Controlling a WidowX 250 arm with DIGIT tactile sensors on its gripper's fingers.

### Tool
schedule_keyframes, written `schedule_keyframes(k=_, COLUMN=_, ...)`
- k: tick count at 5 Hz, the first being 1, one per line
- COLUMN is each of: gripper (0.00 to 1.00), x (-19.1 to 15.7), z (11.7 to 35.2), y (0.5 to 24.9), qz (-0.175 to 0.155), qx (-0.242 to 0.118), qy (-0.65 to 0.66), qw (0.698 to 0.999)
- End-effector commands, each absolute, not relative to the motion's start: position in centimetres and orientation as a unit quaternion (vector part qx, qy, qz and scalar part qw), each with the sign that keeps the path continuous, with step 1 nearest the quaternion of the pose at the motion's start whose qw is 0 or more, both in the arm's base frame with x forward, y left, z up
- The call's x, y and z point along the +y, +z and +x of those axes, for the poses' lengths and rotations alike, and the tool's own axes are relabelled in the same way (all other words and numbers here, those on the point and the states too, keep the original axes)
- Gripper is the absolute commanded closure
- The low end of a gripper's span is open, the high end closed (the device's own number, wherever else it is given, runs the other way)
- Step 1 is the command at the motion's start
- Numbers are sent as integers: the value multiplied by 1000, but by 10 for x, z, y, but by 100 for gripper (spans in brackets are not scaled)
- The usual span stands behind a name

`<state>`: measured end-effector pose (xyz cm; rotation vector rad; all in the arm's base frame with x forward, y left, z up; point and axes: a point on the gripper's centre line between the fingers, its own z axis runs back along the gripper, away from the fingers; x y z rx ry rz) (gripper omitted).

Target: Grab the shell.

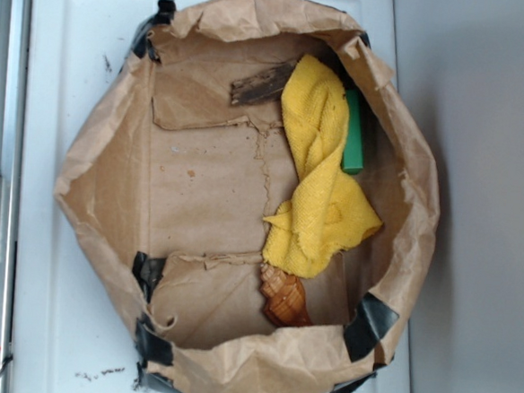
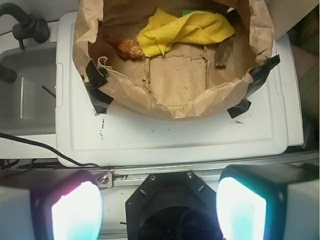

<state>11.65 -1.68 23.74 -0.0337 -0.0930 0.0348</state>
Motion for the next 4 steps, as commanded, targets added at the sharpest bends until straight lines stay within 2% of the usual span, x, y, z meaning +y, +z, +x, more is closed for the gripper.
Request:
schedule_keyframes(k=1, gripper=0, x=-17, z=116, y=237, qz=-17, qx=-46, qy=17, qw=999)
schedule_keyframes(k=3, gripper=0, x=-40, z=188, y=227, qz=-33, qx=-71, qy=32, qw=996)
schedule_keyframes(k=4, gripper=0, x=-41, z=213, y=220, qz=-31, qx=-80, qy=16, qw=996)
